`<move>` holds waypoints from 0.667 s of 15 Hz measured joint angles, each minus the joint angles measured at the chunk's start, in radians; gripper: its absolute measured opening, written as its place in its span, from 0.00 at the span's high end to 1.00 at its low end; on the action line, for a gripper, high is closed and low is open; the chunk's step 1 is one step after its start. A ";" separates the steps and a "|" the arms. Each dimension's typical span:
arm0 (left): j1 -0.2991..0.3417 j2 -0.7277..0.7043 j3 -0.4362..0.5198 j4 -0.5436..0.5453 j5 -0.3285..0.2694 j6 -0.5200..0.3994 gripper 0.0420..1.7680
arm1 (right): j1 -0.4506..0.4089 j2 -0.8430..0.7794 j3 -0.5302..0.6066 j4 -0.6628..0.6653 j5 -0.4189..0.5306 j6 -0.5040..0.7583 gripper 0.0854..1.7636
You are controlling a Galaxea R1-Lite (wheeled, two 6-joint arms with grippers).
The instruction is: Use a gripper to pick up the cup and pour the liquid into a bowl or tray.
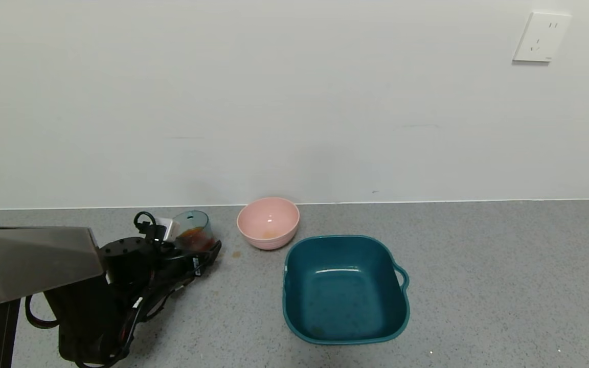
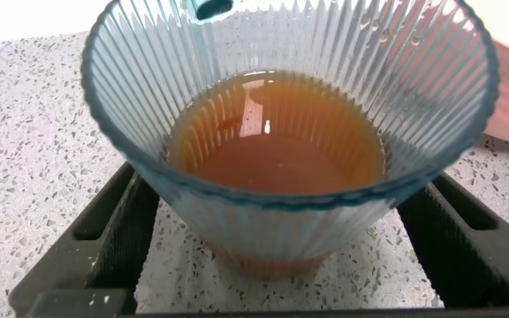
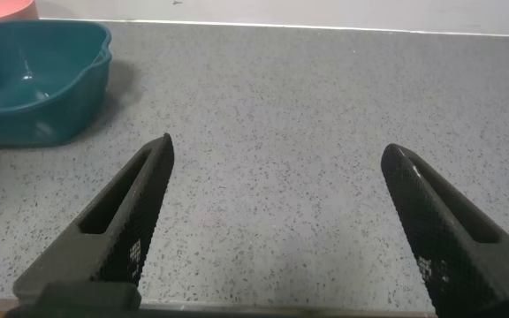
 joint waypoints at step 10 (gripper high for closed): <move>-0.005 0.000 -0.003 0.002 -0.003 0.002 0.25 | 0.000 0.000 0.000 0.000 0.000 0.000 0.03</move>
